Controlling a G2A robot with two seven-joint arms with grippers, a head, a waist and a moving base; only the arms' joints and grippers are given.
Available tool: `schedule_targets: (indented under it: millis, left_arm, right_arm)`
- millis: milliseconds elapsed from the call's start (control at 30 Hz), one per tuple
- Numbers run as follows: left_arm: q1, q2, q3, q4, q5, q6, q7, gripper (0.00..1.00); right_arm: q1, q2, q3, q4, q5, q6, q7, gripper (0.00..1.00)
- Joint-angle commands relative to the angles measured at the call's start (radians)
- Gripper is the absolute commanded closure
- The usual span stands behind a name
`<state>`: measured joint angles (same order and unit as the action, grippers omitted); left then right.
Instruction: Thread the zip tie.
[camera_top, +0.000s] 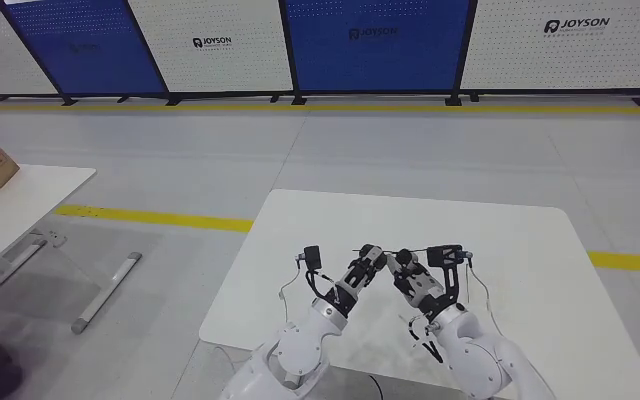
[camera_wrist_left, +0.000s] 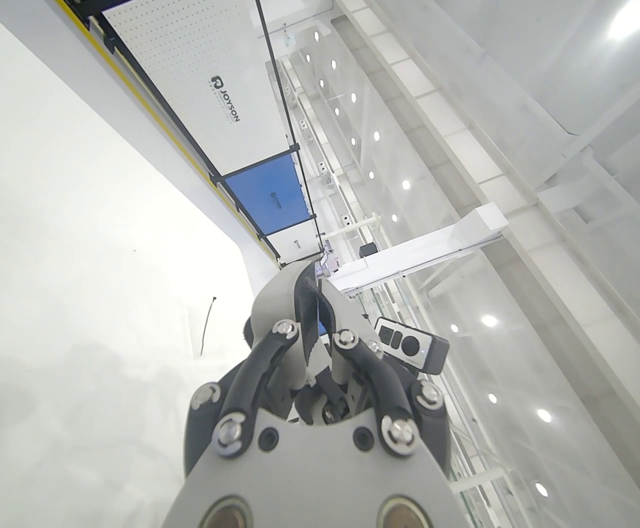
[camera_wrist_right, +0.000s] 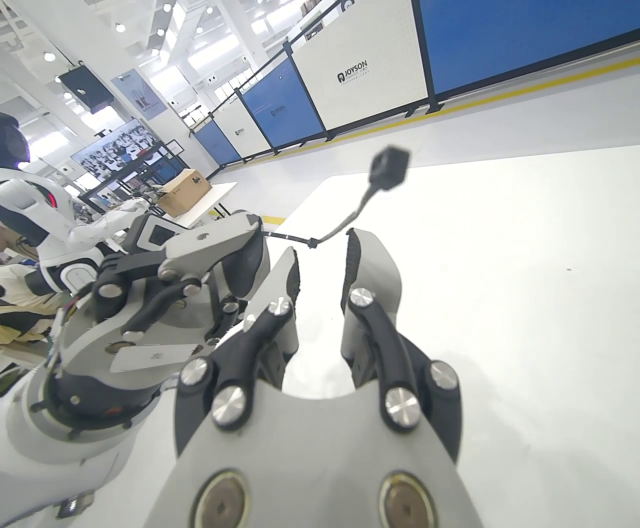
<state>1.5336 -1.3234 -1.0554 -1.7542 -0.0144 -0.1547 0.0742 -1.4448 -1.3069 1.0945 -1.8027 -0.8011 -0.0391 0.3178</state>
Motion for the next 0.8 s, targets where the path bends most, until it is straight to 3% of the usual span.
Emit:
schedule_targets:
  millis: [0,167,300,767]
  left_arm:
    - [0.0,0.0,0.0,0.0,0.004,0.0,-0.004,1.0]
    - [0.001,0.001,-0.001,0.0,0.009,-0.001,-0.009,1.0]
    - [0.001,0.001,-0.003,0.002,0.012,0.0,-0.012,1.0]
    - [-0.004,0.002,-0.012,0.001,0.004,-0.01,-0.022,1.0]
  right_arm:
    - [0.001,0.0,-0.001,0.001,0.001,0.002,-0.001,0.78]
    - [0.004,-0.002,-0.004,0.003,0.005,0.008,-0.005,0.81]
    - [0.007,-0.002,-0.006,0.007,0.009,0.011,-0.007,1.0]
    - [0.016,-0.006,-0.016,0.024,0.009,0.025,-0.011,1.0]
